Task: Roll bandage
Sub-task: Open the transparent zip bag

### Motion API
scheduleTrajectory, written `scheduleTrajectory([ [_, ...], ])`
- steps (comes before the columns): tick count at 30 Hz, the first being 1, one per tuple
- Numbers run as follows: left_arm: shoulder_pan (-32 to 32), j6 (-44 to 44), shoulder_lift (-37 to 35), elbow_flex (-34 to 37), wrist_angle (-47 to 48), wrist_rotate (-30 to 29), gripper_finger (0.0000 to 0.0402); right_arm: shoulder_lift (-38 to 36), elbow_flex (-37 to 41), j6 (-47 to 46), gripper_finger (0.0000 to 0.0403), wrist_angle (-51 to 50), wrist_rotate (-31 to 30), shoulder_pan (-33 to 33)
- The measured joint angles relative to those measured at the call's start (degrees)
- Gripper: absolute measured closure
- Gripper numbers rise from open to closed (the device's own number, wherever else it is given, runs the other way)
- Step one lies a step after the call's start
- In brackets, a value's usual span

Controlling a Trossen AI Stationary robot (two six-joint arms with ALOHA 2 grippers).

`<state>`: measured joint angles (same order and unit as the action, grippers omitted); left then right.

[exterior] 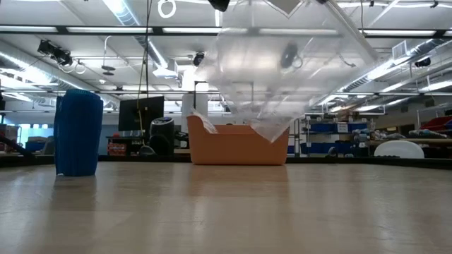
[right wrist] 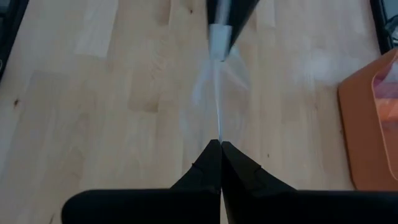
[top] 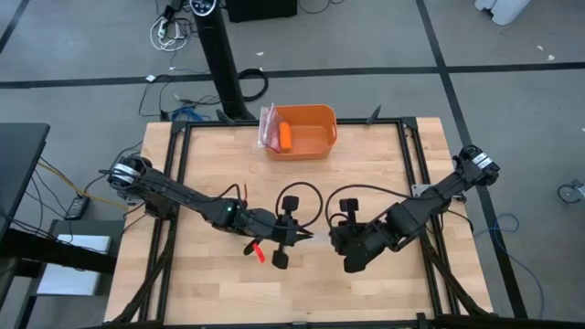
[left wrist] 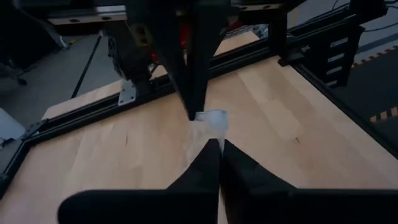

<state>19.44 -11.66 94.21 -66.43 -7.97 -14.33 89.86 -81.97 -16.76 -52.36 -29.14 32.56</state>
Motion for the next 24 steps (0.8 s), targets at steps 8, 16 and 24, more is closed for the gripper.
scheduleTrajectory([
  [8, 0.00, 1.16, 0.00, 0.00, -0.39, -7.06, 0.0398, -0.65, 0.00, 0.03, 0.0365, -0.34, -2.78, -0.07],
  [16, -1.14, 1.29, -0.57, 4.72, -7.52, -7.48, 0.0400, -5.83, 0.14, -5.24, 0.0301, -6.74, -9.24, 2.43],
  [24, -1.46, 0.32, -3.93, 16.06, -24.39, -6.20, 0.0400, -11.53, 11.03, -8.57, 0.0297, -0.07, -17.76, 5.52],
])
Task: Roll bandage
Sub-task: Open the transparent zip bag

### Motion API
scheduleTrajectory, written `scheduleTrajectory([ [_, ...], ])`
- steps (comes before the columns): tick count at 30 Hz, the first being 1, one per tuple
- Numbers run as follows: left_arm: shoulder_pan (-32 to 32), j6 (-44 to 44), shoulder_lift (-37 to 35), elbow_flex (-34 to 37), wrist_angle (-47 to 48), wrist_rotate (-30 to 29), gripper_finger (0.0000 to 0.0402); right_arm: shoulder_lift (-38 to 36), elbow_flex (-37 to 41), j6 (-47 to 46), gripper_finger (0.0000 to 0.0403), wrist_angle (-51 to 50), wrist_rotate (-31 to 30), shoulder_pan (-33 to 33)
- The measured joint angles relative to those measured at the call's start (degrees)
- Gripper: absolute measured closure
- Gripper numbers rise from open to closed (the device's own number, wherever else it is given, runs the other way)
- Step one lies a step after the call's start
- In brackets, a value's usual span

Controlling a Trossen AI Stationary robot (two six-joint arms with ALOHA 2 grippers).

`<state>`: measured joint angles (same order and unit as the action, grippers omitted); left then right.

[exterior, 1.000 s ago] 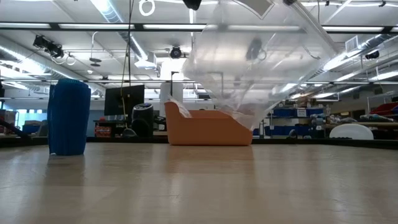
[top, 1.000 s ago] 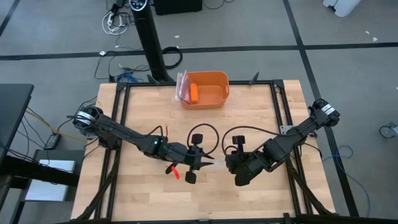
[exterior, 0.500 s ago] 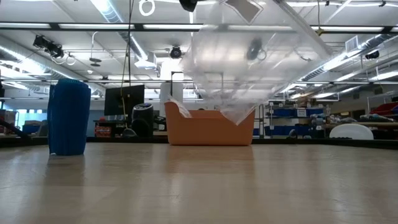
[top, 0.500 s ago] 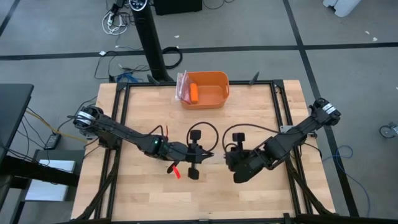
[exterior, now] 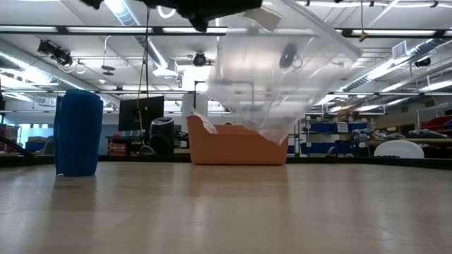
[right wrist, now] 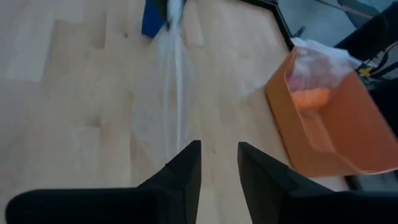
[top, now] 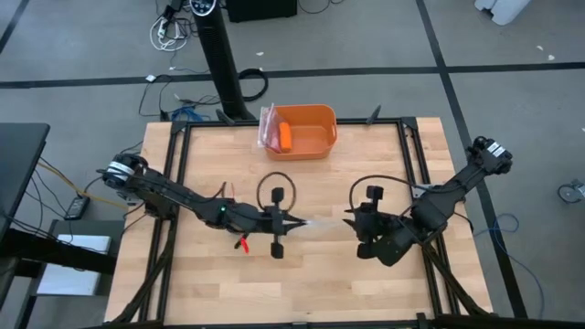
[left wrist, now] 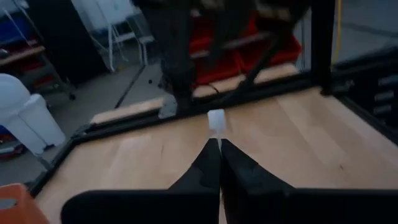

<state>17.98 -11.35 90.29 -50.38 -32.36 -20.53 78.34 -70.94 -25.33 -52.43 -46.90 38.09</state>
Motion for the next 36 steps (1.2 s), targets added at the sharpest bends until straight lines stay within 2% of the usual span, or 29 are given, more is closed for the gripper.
scheduleTrajectory([
  [3, -0.39, 0.05, -4.11, 5.45, -4.94, -0.03, 0.0400, -1.96, 6.80, -0.32, 0.0302, 7.21, -0.46, -0.41],
  [7, -0.68, 0.17, -11.47, 12.66, -9.45, -0.15, 0.0401, -4.83, 17.15, 1.54, 0.0311, 21.87, -2.97, -1.20],
  [10, -0.70, -0.05, -16.39, 16.72, -12.39, 0.37, 0.0401, -6.18, 24.72, 6.32, 0.0318, 38.45, -3.12, -2.19],
  [12, -0.68, -0.47, -18.99, 18.89, -13.16, 0.78, 0.0401, -6.33, 29.05, 11.85, 0.0322, 53.36, -3.05, -2.86],
  [15, -0.61, -0.66, -20.60, 20.79, -15.78, 2.21, 0.0401, -6.31, 34.32, 22.01, 0.0324, 73.80, -1.31, -3.55],
  [18, -0.21, -0.73, -21.25, 21.89, -16.44, 2.65, 0.0401, -6.31, 37.60, 28.31, 0.0322, 88.47, 0.29, -3.87],
  [24, 1.35, -3.14, -21.24, 22.19, -18.51, 4.30, 0.0401, -6.31, 39.41, 30.76, 0.0308, 94.60, 1.43, -4.89],
  [29, 2.08, -3.22, -21.23, 22.17, -20.61, 4.41, 0.0401, -6.31, 39.41, 29.73, 0.0307, 94.71, 12.00, -6.88],
  [36, 2.40, -3.07, -21.19, 22.17, -21.05, 4.30, 0.0401, -6.29, 39.39, 29.83, 0.0320, 98.48, 16.06, -8.51],
])
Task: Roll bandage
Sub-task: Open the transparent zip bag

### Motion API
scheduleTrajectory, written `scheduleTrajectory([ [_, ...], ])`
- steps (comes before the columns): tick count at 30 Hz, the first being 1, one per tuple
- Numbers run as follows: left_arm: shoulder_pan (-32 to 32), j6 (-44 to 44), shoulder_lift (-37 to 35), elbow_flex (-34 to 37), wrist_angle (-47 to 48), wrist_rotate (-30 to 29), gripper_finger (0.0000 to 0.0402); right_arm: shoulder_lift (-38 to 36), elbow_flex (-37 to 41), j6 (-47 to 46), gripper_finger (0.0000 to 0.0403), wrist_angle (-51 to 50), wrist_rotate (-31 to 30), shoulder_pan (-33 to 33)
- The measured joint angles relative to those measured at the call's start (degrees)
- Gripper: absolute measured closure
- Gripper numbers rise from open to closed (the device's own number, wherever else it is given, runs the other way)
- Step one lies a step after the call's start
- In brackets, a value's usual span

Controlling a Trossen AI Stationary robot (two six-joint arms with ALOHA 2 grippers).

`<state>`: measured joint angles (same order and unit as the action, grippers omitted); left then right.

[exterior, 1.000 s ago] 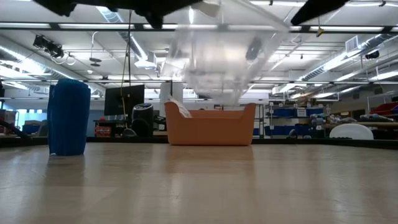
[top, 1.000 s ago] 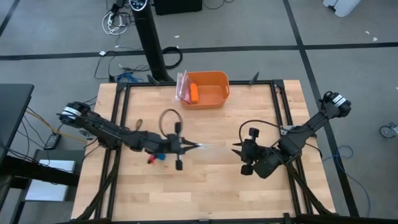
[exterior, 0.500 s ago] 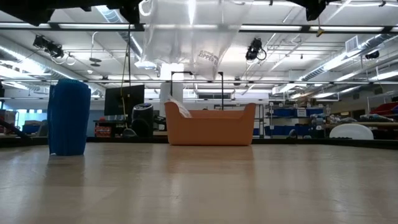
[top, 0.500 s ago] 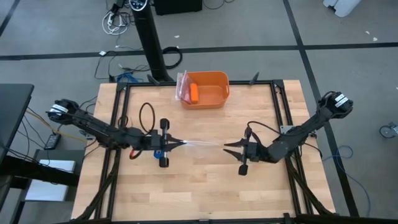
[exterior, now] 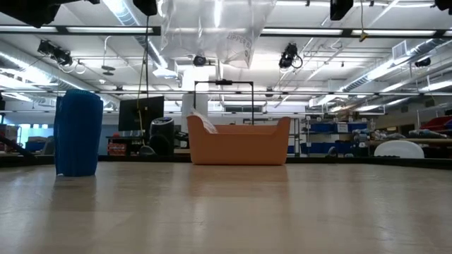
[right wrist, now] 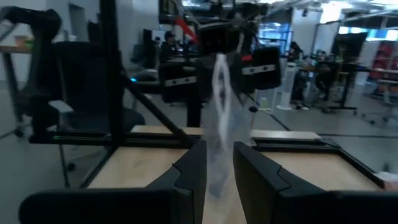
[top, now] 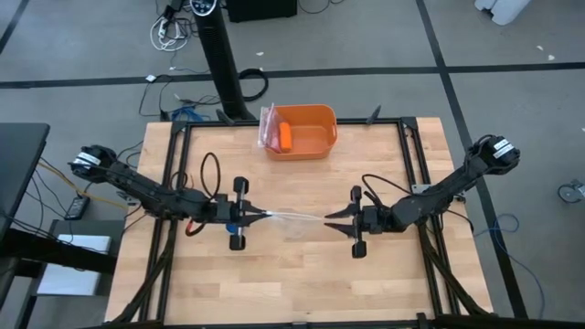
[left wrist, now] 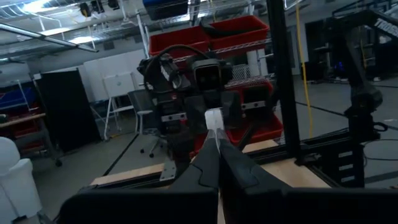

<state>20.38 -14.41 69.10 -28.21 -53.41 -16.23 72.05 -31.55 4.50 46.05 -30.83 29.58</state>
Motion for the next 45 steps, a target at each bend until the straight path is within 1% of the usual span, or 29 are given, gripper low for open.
scheduleTrajectory([
  [8, 0.00, 0.07, 0.72, -0.03, -1.74, -0.02, 0.0401, 0.02, -0.02, -0.36, 0.0321, 0.66, 4.07, -1.94],
  [11, 0.02, 0.09, 2.06, -0.04, -3.39, 0.23, 0.0401, 0.86, -0.04, -0.22, 0.0328, 1.80, 4.06, -2.09],
  [13, 0.02, 0.09, 3.17, -0.06, -4.52, 0.22, 0.0401, 2.19, -0.09, 0.86, 0.0341, 3.14, 4.12, -2.10],
  [17, 0.02, 0.04, 5.24, -0.04, -7.19, -0.02, 0.0401, 6.02, -1.69, 3.09, 0.0390, 4.75, 3.32, -2.10],
  [18, 0.02, 0.05, 5.52, -0.05, -7.57, -0.02, 0.0401, 6.94, -2.30, 3.83, 0.0395, 4.81, 2.95, -2.06],
  [24, 0.02, 0.72, 6.64, -0.07, -7.59, -0.17, 0.0401, 10.47, -5.84, 5.46, 0.0399, 4.63, 2.05, -2.25],
  [30, 0.04, 1.38, 8.19, -0.09, -8.16, -0.52, 0.0401, 10.84, -7.78, 5.72, 0.0400, 2.12, 2.04, -4.18],
  [34, 0.04, 1.62, 11.01, -1.32, -8.52, -0.17, 0.0401, 10.84, -7.93, 5.25, 0.0401, 1.66, 4.84, -6.26],
  [39, -0.13, 0.34, 15.91, -5.27, -8.38, -0.02, 0.0401, 10.84, -7.93, 3.28, 0.0401, 1.59, 9.66, -8.78],
  [45, -1.53, -0.19, 19.51, -8.18, -8.42, -0.92, 0.0401, 11.30, -7.96, 2.00, 0.0402, 1.13, 11.61, -10.23],
])
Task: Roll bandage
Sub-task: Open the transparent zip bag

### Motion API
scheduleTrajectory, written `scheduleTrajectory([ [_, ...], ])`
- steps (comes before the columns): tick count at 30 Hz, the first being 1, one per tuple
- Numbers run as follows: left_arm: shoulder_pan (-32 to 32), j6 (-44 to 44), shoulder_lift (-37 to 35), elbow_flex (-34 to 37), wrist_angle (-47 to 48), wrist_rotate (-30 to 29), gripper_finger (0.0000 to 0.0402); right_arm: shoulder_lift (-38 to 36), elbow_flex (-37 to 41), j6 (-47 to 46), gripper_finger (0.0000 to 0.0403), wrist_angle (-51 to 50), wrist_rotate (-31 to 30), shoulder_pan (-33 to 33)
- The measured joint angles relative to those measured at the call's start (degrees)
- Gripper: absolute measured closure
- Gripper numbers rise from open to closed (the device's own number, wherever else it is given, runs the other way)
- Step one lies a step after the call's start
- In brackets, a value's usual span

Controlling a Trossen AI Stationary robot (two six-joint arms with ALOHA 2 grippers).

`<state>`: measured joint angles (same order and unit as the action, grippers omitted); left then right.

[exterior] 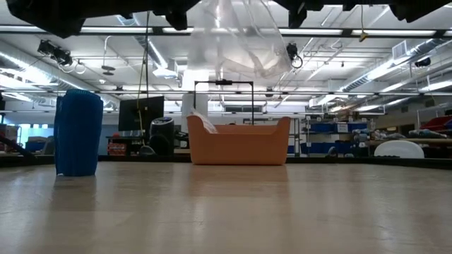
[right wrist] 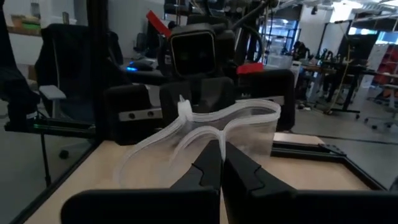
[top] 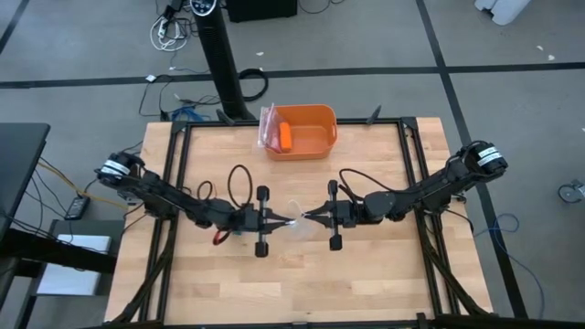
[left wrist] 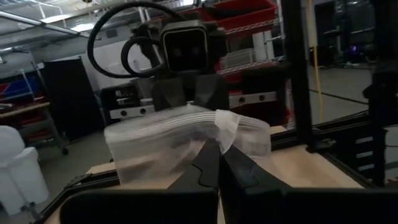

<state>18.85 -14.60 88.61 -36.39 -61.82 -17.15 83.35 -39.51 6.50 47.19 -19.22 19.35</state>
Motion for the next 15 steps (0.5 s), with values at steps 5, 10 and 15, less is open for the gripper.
scheduleTrajectory([
  [5, -1.14, 0.07, 1.91, -2.02, -0.04, 1.42, 0.0401, 0.00, -0.49, -0.49, 0.0402, -0.94, 2.65, -0.67],
  [10, -2.34, -0.03, 3.64, -4.27, 0.68, 2.91, 0.0401, 0.00, -0.79, -0.14, 0.0403, -1.26, 3.20, -1.64],
  [15, -3.14, -0.07, 3.70, -4.41, 0.74, 3.59, 0.0401, 0.00, -0.79, -0.43, 0.0403, -2.09, 4.09, -2.05],
])
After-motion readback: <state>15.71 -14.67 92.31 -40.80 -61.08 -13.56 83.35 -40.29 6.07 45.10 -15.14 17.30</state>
